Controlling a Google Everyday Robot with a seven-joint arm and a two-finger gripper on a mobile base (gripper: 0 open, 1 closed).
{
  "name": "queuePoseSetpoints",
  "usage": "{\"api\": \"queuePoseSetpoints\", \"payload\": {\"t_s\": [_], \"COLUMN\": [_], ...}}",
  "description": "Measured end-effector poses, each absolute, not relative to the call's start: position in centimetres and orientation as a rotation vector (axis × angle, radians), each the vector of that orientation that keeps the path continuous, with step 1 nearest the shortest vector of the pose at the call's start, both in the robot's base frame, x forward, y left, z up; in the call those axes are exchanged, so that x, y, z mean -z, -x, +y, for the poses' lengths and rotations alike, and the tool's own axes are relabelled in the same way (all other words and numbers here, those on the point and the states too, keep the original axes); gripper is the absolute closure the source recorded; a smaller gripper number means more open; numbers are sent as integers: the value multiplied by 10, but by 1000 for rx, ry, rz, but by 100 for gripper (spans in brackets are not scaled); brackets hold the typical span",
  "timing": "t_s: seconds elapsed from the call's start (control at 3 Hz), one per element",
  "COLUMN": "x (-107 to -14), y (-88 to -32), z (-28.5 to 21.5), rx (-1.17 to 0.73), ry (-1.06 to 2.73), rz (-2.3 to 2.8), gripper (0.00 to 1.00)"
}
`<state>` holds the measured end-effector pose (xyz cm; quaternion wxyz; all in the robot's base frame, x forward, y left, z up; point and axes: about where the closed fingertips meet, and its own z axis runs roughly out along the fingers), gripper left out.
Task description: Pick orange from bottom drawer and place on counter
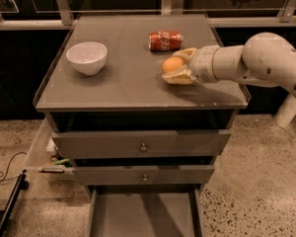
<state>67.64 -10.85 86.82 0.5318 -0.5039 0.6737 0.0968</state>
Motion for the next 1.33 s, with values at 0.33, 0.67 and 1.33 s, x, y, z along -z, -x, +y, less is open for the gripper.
{"api": "queuePoseSetpoints", "payload": {"t_s": [0.33,0.67,1.33], "x": [-868,-868,-868], "y": [-676,-676,-676], "z": [-109,-108,-108], "rx": [-231,-231,-231], "ry": [1202,1202,1202], "rz": [1607,1607,1607], "gripper": [81,58,11]}}
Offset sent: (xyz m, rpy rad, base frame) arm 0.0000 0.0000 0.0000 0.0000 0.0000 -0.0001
